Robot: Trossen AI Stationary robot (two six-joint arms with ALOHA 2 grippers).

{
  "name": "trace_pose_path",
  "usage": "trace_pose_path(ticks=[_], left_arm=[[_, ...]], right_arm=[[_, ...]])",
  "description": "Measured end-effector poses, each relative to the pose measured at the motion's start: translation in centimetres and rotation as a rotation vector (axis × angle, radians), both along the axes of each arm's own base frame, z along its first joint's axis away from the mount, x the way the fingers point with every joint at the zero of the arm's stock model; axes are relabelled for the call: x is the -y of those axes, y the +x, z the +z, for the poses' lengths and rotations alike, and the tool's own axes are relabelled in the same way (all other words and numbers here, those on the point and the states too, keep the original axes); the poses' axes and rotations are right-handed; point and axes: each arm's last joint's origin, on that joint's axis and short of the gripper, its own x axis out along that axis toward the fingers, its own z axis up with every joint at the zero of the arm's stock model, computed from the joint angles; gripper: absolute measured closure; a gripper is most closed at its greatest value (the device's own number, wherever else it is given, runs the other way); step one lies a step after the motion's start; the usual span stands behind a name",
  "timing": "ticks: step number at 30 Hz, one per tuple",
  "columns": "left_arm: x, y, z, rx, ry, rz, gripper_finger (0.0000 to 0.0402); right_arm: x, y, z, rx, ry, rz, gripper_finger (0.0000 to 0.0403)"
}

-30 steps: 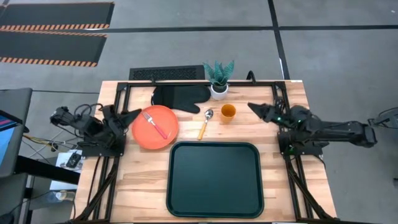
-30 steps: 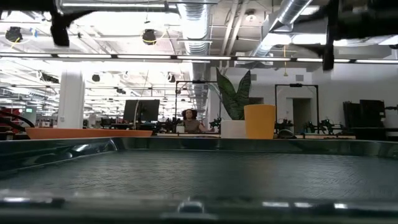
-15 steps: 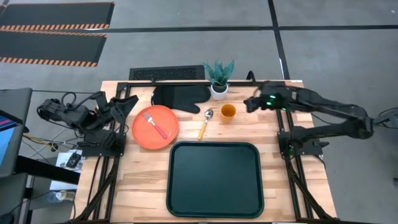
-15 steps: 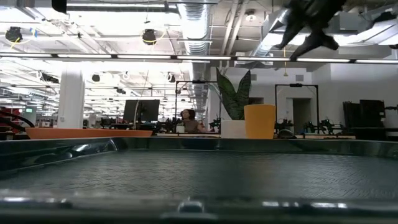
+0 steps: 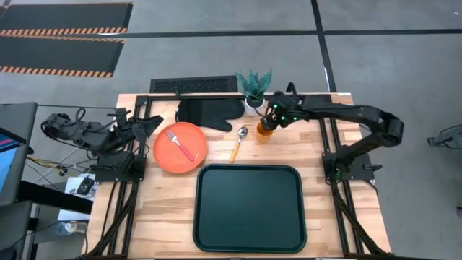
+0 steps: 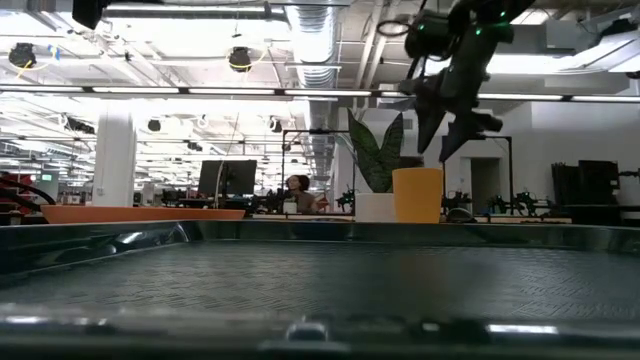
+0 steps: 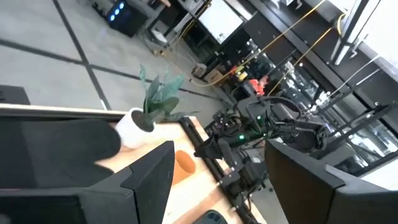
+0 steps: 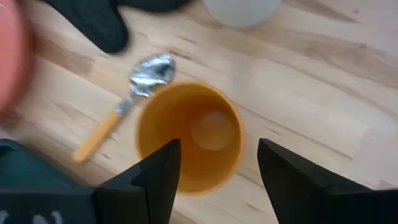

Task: Pick and place plate/cup/fork/spoon on tray
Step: Put the yellow cup on the black tray

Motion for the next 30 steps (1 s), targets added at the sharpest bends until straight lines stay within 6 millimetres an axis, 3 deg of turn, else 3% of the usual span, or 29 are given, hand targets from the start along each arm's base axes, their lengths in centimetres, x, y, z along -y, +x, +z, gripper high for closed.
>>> trace_pose_path(ticks=[7,10,13,18,19,23,26,30], left_arm=[[0.0,0.0,-0.2,-0.012,-0.007,0.002,0.0166],[0.0,0.0,-0.2,-0.013,-0.008,0.003,0.0166],[0.0,0.0,-0.2,-0.013,-0.008,0.003,0.0166],[-0.1,-0.1,-0.3,-0.02,-0.002,0.015,0.0166],[-0.1,-0.1,-0.3,-0.021,-0.001,0.018,0.0166],[-0.1,-0.1,-0.4,-0.028,0.004,0.029,0.0166],[-0.1,-0.1,-0.4,-0.028,0.005,0.029,0.0166],[-0.1,-0.1,-0.4,-0.028,0.005,0.03,0.0166]], right_arm=[[0.0,1.2,-2.2,-0.086,0.026,0.035,0.0166],[0.2,1.6,-3.2,-0.119,0.033,0.037,0.0187],[0.3,1.8,-3.7,-0.135,0.041,0.036,0.0242],[0.4,1.9,-3.9,-0.14,0.037,0.038,0.0376],[0.4,1.8,-3.7,-0.137,0.033,0.037,0.0386],[0.3,1.0,-2.2,-0.099,0.012,0.027,0.0388],[-0.2,0.1,0.5,-0.052,-0.009,0.046,0.0395],[-2.6,-2.0,3.7,-0.058,0.015,0.106,0.0397]])
